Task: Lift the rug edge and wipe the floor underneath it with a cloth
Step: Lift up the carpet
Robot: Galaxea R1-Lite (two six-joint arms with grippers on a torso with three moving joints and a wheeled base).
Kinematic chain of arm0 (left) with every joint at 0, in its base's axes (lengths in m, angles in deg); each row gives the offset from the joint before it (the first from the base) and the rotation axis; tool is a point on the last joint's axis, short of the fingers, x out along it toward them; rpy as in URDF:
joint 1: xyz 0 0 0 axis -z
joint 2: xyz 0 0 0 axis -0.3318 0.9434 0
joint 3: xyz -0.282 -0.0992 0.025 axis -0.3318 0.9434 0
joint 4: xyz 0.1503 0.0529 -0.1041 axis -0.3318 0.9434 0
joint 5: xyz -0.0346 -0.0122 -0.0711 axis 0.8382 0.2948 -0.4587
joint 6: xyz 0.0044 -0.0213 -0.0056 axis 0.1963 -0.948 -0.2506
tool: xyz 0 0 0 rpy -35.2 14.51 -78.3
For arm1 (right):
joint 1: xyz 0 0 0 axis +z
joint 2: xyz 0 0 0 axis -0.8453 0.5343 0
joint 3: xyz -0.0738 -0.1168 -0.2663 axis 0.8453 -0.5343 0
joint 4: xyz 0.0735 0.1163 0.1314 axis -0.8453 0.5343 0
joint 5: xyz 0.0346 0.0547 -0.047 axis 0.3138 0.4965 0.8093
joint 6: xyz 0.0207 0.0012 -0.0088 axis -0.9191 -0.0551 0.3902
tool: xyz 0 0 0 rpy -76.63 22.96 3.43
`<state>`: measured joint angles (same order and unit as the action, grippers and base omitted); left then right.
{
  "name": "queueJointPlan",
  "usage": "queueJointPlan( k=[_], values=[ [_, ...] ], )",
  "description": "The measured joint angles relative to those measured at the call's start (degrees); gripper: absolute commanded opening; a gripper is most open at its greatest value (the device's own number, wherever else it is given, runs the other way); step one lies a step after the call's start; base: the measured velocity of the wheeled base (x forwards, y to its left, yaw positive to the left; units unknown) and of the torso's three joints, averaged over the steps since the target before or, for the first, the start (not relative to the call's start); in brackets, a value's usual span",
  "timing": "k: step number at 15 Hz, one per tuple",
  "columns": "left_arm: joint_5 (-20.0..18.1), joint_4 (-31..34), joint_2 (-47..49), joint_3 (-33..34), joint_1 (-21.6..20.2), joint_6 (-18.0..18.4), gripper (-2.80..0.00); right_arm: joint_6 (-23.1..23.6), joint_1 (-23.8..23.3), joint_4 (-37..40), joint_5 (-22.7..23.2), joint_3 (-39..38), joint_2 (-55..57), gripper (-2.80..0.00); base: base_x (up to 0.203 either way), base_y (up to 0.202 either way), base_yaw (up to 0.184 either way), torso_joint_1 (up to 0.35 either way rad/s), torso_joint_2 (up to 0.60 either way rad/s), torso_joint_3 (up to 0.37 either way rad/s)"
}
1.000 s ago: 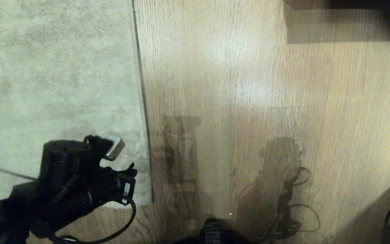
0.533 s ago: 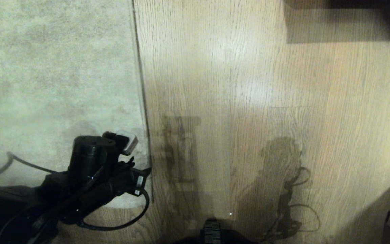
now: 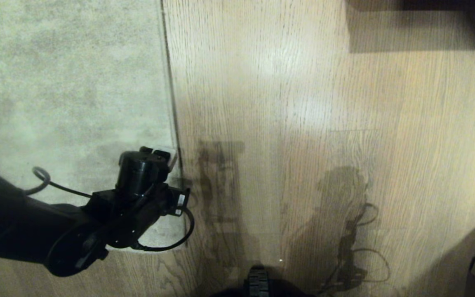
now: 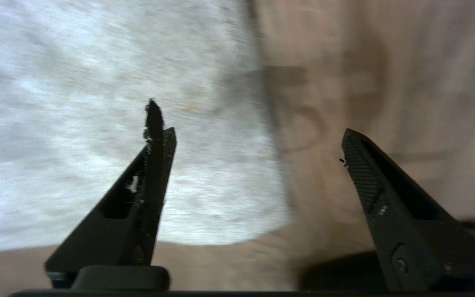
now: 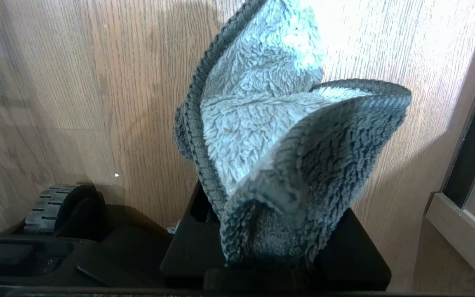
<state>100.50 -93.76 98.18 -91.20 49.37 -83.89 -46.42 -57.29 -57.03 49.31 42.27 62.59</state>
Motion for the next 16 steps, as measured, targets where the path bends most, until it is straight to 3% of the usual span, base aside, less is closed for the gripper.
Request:
queueJointPlan(
  k=[3, 8, 13, 16],
  values=[
    [6.85, 2.80, 1.50, -3.47, 0.41, 3.99, 0.00, 0.01, 0.00, 0.00, -0.01, 0.00, 0.00, -2.80, 0.000, 0.000, 0.000, 0.000, 0.00, 0.000],
    [15.01, 3.36, 4.08, -7.36, 0.44, 9.78, 0.00, -0.01, 0.00, 0.00, 0.00, 0.00, 0.00, -2.80, 0.000, 0.000, 0.000, 0.000, 0.00, 0.000],
    [20.97, 3.02, 7.01, -10.22, 0.42, 13.61, 0.00, 0.00, 0.00, -0.01, -0.01, 0.00, 0.00, -2.80, 0.000, 0.000, 0.000, 0.000, 0.00, 0.000],
    [21.85, 2.91, 8.22, -11.52, 0.41, 13.94, 0.00, 0.01, 0.00, 0.00, 0.00, 0.00, 0.00, -2.80, 0.000, 0.000, 0.000, 0.000, 0.00, 0.000]
  ],
)
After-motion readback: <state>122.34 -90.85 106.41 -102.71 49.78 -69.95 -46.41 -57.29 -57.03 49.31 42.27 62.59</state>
